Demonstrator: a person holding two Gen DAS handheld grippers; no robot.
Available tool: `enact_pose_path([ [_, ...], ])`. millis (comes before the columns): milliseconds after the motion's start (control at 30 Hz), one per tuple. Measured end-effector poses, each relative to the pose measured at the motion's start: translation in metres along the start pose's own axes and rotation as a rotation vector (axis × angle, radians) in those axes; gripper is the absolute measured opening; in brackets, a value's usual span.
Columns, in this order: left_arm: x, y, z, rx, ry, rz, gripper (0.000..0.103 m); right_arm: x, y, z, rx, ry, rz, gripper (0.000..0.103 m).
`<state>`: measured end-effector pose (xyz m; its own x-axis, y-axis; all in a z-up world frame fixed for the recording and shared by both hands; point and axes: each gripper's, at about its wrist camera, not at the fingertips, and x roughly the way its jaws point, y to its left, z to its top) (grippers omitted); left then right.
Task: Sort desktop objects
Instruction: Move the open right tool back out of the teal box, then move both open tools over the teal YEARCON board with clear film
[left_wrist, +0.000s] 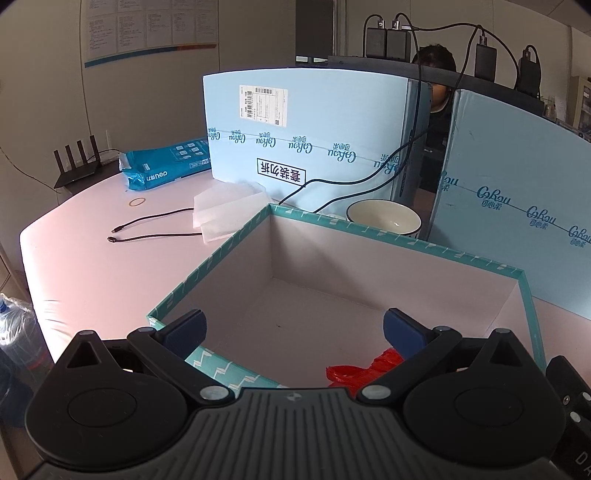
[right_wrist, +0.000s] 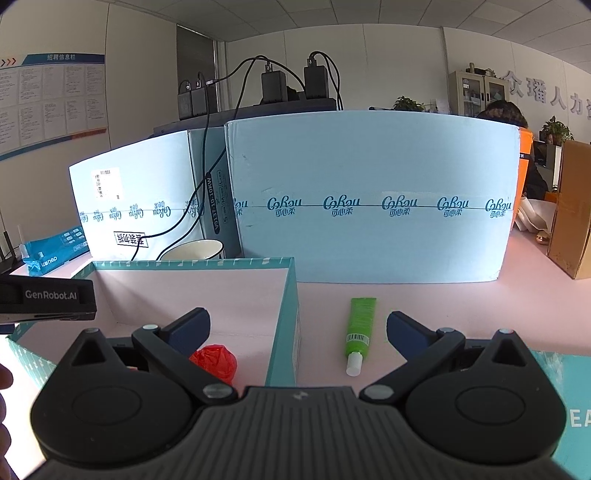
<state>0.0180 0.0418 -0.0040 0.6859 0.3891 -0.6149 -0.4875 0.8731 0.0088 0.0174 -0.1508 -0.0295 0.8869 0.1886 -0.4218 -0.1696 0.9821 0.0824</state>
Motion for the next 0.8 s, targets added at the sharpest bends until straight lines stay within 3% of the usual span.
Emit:
enact_pose_path([
  [800, -0.014, -0.056, -0.017, 0.048, 0.017, -0.016, 0.102, -0.004, -0.055, -0.002, 0.036, 0.005, -0.012, 0.103],
])
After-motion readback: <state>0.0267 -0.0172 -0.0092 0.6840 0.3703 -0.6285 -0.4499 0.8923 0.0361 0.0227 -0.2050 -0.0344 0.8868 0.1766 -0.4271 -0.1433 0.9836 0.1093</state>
